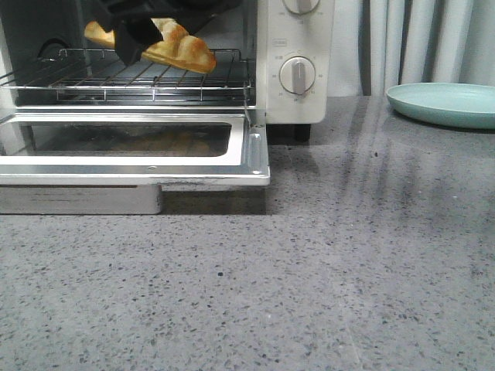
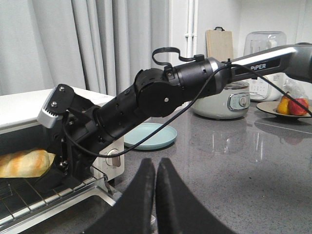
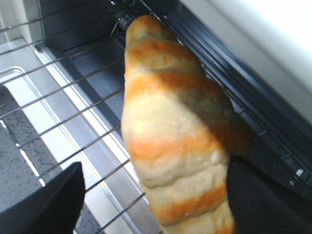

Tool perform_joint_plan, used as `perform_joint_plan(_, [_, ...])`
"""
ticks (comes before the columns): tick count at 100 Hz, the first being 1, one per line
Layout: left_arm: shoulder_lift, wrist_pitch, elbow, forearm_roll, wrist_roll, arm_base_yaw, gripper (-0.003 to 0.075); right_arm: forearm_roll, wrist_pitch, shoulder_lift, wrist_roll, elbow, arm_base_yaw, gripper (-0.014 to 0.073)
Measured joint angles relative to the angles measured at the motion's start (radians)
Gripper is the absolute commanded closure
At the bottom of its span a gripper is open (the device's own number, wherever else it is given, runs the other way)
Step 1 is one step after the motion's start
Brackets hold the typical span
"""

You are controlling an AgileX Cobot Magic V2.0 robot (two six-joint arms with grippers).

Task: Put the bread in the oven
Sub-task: 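Carry the croissant with the right gripper over the oven rack, then lower the croissant onto the rack and open the right gripper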

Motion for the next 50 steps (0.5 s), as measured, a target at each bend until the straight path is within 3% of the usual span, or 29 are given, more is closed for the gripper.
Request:
perform_joint_plan(13, [0.0,0.0,0.0,0.009,0.0,0.0,0.0742,0.047,0.066,-0.059,0.0,0.0,0.029,0.0082])
perform_joint_plan(20, [0.0,-0.002,0.0,0.022,0.0,0.0,0.0742,0.057,0.102,-0.097,0.0,0.0,0.058,0.0145])
perform_joint_plan(29, [0.0,-0.006,0.0,0.04,0.0,0.0,0.0742,0.063,0.138,-0.141,-0.002,0.002,0.103,0.0305])
perform_joint_plan(42, [0.0,-0.021,0.0,0.048,0.0,0.0,0.0742,0.067,0.149,-0.226,-0.002,0.038,0.162,0.0643])
perform_joint_plan(50, [0.0,-0.026,0.0,0.05,0.0,0.0,0.0742,0.07,0.151,-0.303,-0.002,0.085,0.186,0.0658])
